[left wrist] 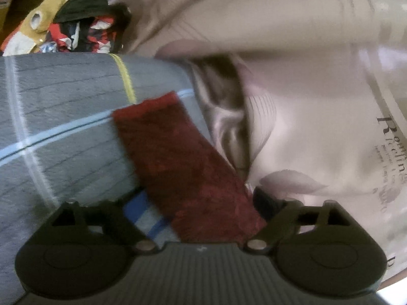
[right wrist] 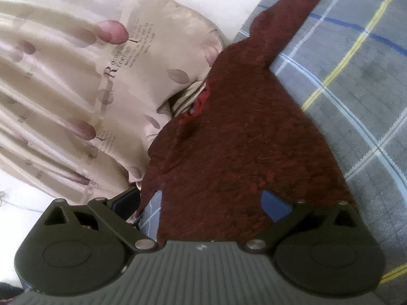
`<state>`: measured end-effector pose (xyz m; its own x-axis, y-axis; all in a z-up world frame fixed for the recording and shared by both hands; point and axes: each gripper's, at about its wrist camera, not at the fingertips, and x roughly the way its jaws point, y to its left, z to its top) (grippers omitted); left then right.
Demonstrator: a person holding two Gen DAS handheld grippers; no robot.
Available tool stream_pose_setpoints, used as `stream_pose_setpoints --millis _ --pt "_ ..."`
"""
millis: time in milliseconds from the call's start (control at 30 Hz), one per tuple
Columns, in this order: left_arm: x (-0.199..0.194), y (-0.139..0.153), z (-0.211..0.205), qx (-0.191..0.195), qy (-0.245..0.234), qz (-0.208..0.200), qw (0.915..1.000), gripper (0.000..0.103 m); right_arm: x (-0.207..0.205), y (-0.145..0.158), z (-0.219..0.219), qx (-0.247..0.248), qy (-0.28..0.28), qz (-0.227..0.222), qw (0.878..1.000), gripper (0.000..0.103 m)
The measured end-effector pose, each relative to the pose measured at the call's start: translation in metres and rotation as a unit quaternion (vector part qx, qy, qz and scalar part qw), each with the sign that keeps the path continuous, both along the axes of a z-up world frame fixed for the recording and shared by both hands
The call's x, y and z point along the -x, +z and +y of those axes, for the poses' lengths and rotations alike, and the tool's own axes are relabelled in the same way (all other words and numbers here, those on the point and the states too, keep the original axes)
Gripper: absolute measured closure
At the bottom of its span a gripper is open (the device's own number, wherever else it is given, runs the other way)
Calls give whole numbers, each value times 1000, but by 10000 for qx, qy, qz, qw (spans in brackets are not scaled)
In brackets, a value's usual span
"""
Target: Fold small clothes
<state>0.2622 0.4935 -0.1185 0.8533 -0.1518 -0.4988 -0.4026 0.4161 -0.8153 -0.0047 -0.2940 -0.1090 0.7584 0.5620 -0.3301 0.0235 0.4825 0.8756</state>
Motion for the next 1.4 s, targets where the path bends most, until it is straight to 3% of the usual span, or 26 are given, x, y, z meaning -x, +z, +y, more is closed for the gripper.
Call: stream_pose_setpoints --millis 67,100,133,167,233,400,500,600,667,767,833,900,967,1033,1100,1167,1267,1300,1400 --pt "-2 -3 2 134 50 -96 9999 18 -4 -6 3 -95 11 82 9999 1" --pt "-1 -3 1 107 132 -62 9998 39 -5 -8 5 -135 23 130 9998 1" --pt "-3 -8 2 138 197 31 9997 74 -6 -10 7 -150 42 159 9998 1" --pt "-4 -15 2 172 247 149 9994 87 -6 -11 10 -144 66 169 9997 1" --pt "1 -19 -1 -104 483 181 9986 95 -6 -11 13 -87 106 189 9997 1" --pt "24 8 -8 -871 912 -429 9911 96 -4 -8 10 -66 15 192 9998 1" --pt "41 36 5 -1069 1154 -912 9833 96 -3 -5 8 2 19 183 9998 1" --pt "51 47 14 -1407 1342 -830 9774 96 -3 -3 7 8 35 118 9999 1" --pt "53 39 17 -1598 1384 -598 9756 96 -4 -6 7 -47 42 116 9999 1" --pt "56 9 21 -1415 1321 -201 9809 96 -3 -14 8 -147 44 175 9997 1" --pt "66 1 18 -1606 1458 -95 9761 93 -4 -16 10 -154 87 232 9996 1" --pt "82 0 15 -1659 1856 -260 9682 90 -3 -13 9 -123 120 188 9997 1" --pt "100 10 14 -1748 2402 -178 9547 81 -1 -6 6 -120 120 58 9998 1" --pt "114 24 6 -1824 2631 -92 9473 60 1 2 -2 -2 55 -73 10000 1" --pt "121 42 -10 -1929 2272 -266 9542 59 4 7 -11 110 -34 -177 9998 1" --pt "122 63 -41 -2067 1477 -587 9654 59 4 11 -23 205 -129 -292 9993 1" --pt "129 81 -105 -1978 315 -984 9748 42 -5 16 -44 597 -340 -439 9967 1" --pt "131 84 -127 -1891 9 -1136 9754 37 -10 17 -53 691 -425 -482 9955 1" --pt "131 86 -191 -1930 -885 -1408 9670 36 -27 19 -78 864 -553 -565 9931 1"
